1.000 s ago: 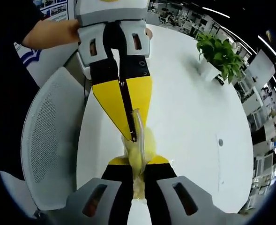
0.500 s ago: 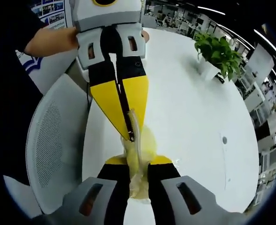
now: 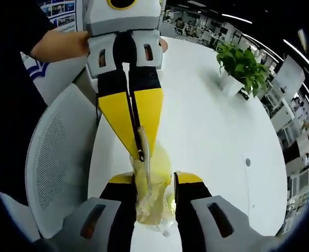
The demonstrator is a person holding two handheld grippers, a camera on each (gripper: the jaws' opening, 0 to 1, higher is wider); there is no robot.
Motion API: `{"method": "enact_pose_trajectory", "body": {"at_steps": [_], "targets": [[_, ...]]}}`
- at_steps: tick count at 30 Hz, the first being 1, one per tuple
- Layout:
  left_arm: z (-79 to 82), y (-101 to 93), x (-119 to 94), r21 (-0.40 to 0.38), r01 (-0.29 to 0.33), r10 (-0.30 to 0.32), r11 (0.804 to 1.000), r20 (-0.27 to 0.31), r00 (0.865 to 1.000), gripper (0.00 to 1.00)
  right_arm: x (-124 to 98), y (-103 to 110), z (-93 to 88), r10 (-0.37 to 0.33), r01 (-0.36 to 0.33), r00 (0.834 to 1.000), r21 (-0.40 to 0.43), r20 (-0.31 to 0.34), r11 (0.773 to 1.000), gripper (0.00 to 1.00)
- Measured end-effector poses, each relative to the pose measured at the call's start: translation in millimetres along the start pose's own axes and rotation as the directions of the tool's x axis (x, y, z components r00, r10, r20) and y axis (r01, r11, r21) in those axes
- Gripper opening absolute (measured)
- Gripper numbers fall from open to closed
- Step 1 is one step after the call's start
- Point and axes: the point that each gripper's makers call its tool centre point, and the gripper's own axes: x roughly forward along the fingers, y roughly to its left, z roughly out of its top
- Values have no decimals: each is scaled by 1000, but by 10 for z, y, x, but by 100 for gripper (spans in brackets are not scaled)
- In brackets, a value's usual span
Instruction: Compare the silicone blocks by pressing each to a similar depth, holding the contact briefly, and releasing to observe deformation and rebound differences across the visible hardness samples.
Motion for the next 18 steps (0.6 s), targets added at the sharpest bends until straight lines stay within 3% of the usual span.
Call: {"method": "enact_pose_trajectory", "body": {"at_steps": [5,9,18], "targets": [[5,-2,-8,-4,-3,3,1000,3,1000,0,-19,3,16,-5,5,1000,14,20,1000,27],[2,7,-7,-7,-7,7,1000,2,1000,0,-48,-53,85,-38,37,997,21,70,999,37],[-17,71,-21,-16,-23,23,1000,-3,1000,0,-119,-73,72,-56,51,993,49,102,998,40]]}}
